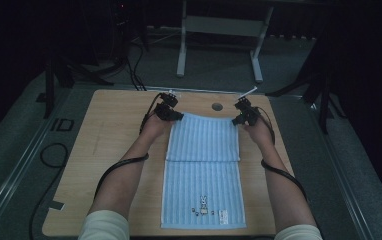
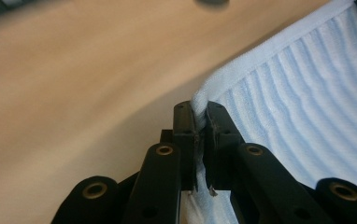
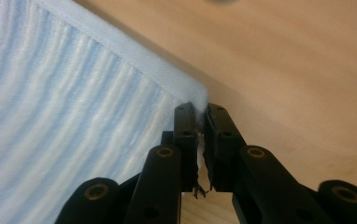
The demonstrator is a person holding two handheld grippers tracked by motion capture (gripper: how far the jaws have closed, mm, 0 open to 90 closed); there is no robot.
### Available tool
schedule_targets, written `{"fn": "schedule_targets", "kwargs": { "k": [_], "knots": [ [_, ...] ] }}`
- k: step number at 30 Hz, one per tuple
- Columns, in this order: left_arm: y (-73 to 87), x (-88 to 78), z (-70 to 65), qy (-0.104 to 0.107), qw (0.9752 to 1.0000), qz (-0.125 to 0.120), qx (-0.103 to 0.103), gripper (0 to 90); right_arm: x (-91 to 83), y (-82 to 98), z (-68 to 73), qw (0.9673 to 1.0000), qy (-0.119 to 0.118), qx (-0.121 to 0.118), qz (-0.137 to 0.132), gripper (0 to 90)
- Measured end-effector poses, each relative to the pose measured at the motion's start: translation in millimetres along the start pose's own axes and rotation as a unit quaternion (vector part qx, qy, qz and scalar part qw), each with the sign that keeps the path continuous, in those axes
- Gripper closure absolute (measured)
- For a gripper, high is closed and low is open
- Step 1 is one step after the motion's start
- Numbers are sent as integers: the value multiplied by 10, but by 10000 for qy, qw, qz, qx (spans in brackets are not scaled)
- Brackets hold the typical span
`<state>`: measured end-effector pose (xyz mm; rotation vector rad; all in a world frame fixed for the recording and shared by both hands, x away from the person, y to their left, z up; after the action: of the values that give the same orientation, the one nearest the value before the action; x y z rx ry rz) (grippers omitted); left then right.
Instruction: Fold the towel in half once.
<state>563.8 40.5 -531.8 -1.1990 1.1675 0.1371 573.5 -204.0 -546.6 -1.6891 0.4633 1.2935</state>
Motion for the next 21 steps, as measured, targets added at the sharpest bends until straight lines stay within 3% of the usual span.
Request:
{"fn": "schedule_targets", "kwargs": {
  "k": [2, 3, 4, 5, 7, 8, 11, 12, 13, 14, 19, 20, 21],
  "knots": [
    [-127, -181, 26, -138, 9998, -101, 114, 836, -165, -128, -4, 9998, 90, -60, -164, 837],
    [-127, -181, 26, -138, 9998, -101, 114, 836, -252, -186, -3, 9996, 137, -99, -214, 837],
    [-256, -377, 47, -212, 9993, -249, 172, 835, -345, -249, -11, 9992, 206, -137, -309, 837],
    [-317, -473, 52, -196, 9991, -332, 170, 836, -441, -307, -12, 9989, 235, -167, -383, 837],
    [-317, -473, 52, -196, 9991, -332, 170, 835, -536, -362, -13, 9983, 271, -220, -470, 837],
    [-487, -728, 61, -212, 9978, -595, 189, 835, -749, -485, -26, 9969, 301, -260, -681, 837],
    [-606, -884, 52, -337, 9968, -661, 309, 834, -986, -648, -43, 9949, 435, -347, -840, 837],
    [-606, -884, 52, -337, 9968, -661, 309, 834, -986, -648, -43, 9949, 435, -347, -840, 837],
    [-606, -884, 52, -337, 9968, -661, 309, 834, -1056, -700, -44, 9938, 563, -425, -860, 837],
    [-691, -990, 38, -410, 9958, -733, 352, 834, -1184, -808, -31, 9917, 695, -508, -956, 837],
    [-789, -1201, 37, -418, 9940, -948, 343, 833, -1366, -923, -8, 9901, 649, -468, -1152, 837],
    [-713, -1248, 19, -288, 9940, -1005, 327, 833, -1466, -889, 71, 9889, 419, -459, -1349, 837],
    [-653, -1247, 11, -282, 9941, -989, 334, 833, -1469, -866, 85, 9890, 407, -486, -1340, 837]
  ]
}}
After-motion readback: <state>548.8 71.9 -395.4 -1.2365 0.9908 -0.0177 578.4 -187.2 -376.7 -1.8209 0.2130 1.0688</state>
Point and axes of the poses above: each handheld gripper's, and its own axes: x roughly forward along the jaws, y roughly out of its underside, z roughly to its left, the point moved 9 cm from there along x, roughly forward along the jaws, and after that the axes turned 2 degrees about z, right-handed, at the moved point
